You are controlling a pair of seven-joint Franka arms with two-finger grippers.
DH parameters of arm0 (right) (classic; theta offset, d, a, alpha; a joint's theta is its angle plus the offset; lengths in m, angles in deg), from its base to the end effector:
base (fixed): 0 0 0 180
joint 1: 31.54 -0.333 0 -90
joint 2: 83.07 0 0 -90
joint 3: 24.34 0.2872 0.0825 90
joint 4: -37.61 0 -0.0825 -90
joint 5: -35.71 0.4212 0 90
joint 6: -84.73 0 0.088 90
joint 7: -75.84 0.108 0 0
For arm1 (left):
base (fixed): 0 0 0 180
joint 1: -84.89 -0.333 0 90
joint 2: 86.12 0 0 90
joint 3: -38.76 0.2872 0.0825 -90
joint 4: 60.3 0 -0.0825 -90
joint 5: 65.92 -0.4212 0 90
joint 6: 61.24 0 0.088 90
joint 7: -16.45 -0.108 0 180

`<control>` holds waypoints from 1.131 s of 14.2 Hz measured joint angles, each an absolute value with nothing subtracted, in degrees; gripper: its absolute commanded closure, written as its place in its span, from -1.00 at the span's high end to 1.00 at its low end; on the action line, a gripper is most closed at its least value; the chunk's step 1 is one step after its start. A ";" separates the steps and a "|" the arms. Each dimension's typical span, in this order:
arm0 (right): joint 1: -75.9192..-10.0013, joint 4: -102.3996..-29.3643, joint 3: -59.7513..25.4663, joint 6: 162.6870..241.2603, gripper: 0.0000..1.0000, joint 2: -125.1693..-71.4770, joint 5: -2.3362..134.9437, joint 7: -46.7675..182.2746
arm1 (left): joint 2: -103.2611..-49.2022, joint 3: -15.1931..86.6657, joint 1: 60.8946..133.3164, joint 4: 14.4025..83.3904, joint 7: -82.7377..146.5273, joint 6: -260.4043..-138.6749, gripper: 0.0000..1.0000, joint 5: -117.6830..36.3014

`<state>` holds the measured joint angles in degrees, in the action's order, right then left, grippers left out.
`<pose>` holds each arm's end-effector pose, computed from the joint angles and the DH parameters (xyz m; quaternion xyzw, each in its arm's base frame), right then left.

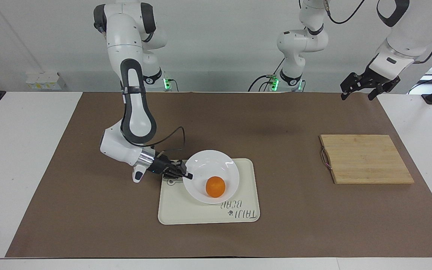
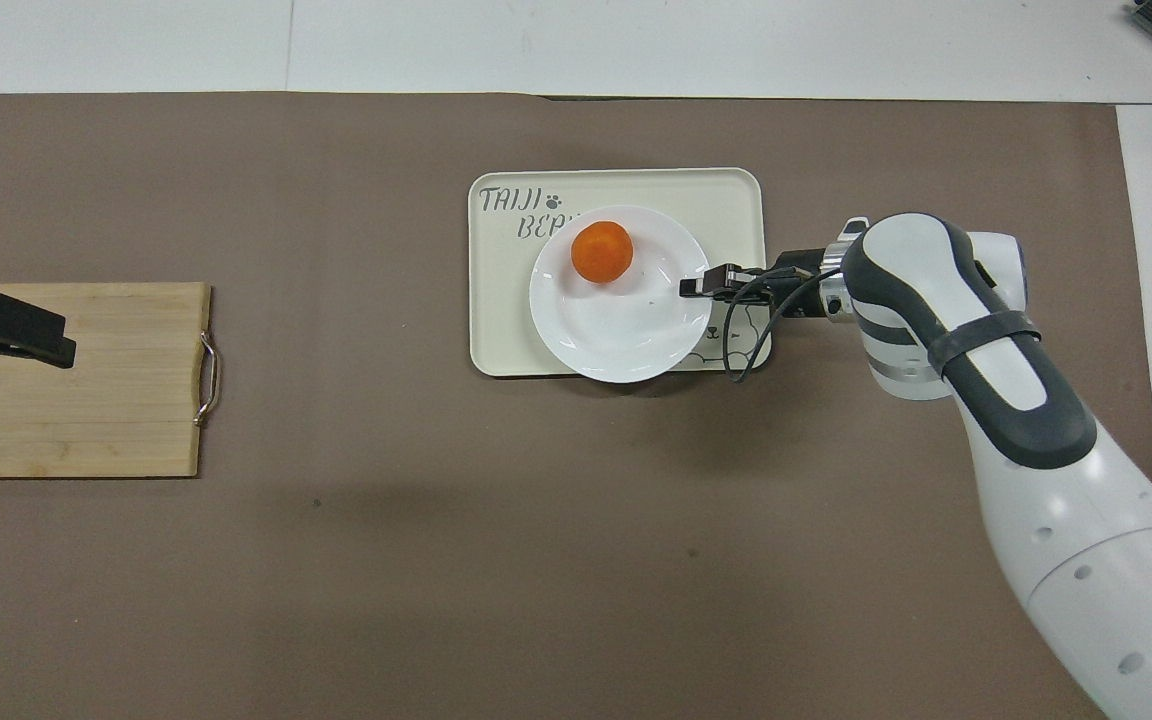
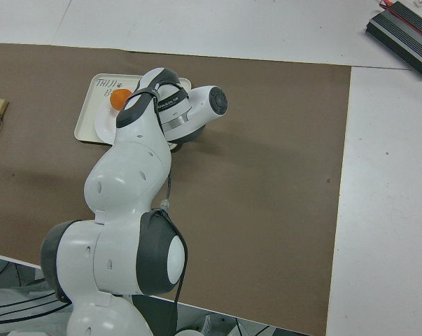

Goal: Place orange and plate with both arms

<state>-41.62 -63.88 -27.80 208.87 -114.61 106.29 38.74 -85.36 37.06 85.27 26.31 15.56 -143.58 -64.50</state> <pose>0.6639 0.1171 0.2061 -0.8964 0.0255 -0.0582 0.4387 0.5810 -0.0239 0.6056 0.9986 -0.0270 -0.0440 0.0121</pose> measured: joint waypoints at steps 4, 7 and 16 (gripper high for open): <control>-41.56 -62.31 -28.16 209.12 1.00 -114.27 99.56 44.06 | -85.36 37.06 85.27 26.31 15.56 -143.65 1.00 -64.50; -41.48 -59.08 -28.43 209.19 1.00 -112.47 87.07 52.28 | -85.36 37.06 85.27 26.31 15.56 -143.66 1.00 -64.50; -41.33 -57.98 -29.79 203.02 1.00 -99.70 53.19 73.33 | -85.36 37.03 85.27 26.31 15.56 -143.73 1.00 -64.50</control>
